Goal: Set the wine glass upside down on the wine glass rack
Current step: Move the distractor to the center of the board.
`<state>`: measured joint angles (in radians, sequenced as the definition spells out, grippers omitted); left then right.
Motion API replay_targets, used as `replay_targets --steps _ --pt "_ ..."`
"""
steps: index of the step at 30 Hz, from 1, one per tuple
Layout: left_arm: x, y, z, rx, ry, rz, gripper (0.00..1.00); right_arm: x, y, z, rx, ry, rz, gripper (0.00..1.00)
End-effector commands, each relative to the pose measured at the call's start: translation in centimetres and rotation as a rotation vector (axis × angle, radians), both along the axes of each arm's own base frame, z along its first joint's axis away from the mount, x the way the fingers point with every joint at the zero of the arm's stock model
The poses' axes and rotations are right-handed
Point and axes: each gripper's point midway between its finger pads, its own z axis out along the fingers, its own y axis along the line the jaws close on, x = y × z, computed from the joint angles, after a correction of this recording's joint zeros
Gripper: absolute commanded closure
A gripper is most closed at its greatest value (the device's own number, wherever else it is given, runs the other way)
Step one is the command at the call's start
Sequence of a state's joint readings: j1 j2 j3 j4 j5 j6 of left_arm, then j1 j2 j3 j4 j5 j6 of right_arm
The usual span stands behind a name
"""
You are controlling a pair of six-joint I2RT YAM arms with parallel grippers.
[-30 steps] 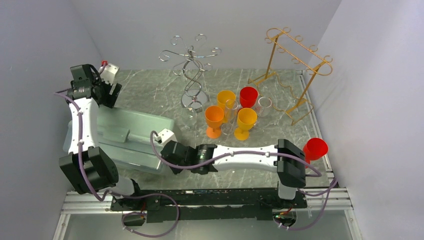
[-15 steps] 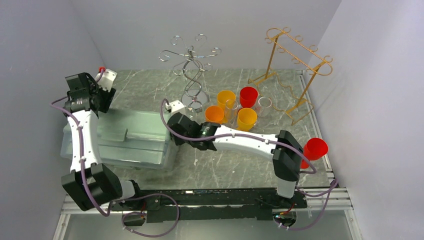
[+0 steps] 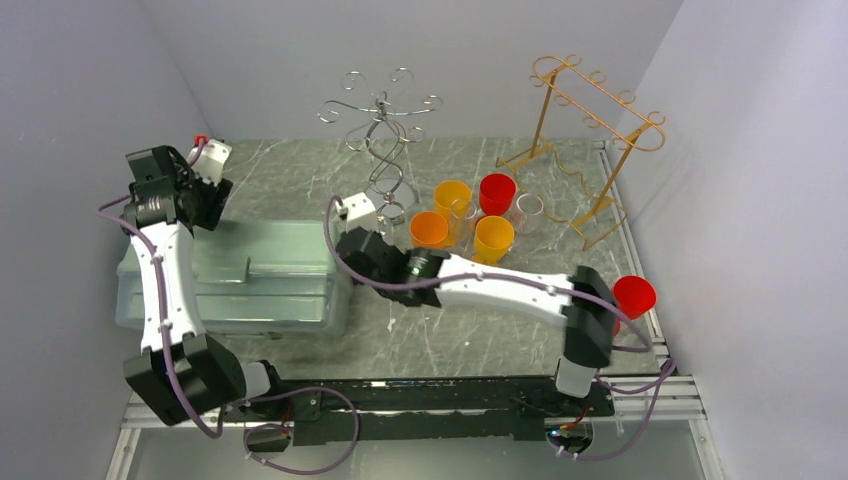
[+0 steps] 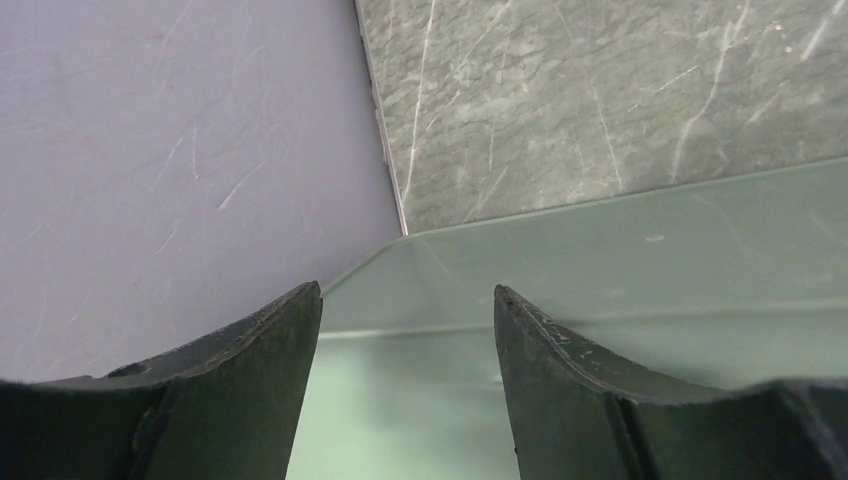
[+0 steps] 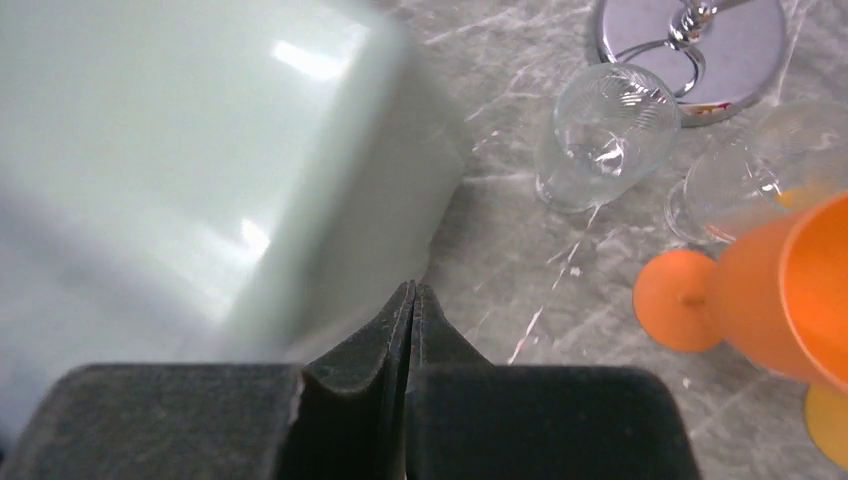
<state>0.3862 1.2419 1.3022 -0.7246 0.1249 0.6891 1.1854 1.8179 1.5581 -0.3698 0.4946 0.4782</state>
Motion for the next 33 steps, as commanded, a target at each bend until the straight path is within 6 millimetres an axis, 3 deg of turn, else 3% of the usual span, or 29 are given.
replay_targets --steps 1,5,7,12,15,17,19,27,33 --pt "1.2 1.5 0.0 -0.014 0.028 0.062 0.30 -6.1 -1.2 5.8 0.060 -0.123 0.072 1.00" --pt "2.2 2.3 0.4 0.002 0.017 0.070 0.28 -13.0 0.9 2.2 0.019 -0.061 0.294 1.00" --pt "2.2 2.7 0.5 0.018 0.014 0.075 0.28 -15.3 2.3 1.0 0.029 -0.036 0.403 1.00" --pt "1.7 3.6 0.2 0.069 0.025 0.083 0.28 -19.1 5.6 -0.4 0.026 0.000 0.626 1.00" --pt "1.4 4.3 -0.1 0.095 0.032 0.089 0.28 -20.0 7.0 -2.3 -0.010 0.034 0.690 1.00" --pt "1.1 4.5 -0.3 0.101 0.041 0.092 0.29 -19.4 7.8 -3.3 -0.031 0.027 0.678 1.00" --pt "0.7 4.7 -0.6 0.106 0.051 0.091 0.31 -17.5 8.2 -3.9 -0.030 0.022 0.614 1.00" --pt "-1.5 3.6 -2.1 0.099 0.087 0.053 0.42 -7.1 6.5 -1.8 0.071 -0.032 0.328 1.00" --pt "-2.7 2.3 -2.1 0.067 0.087 0.033 0.48 -2.4 6.8 -1.7 0.096 -0.060 0.223 1.00"
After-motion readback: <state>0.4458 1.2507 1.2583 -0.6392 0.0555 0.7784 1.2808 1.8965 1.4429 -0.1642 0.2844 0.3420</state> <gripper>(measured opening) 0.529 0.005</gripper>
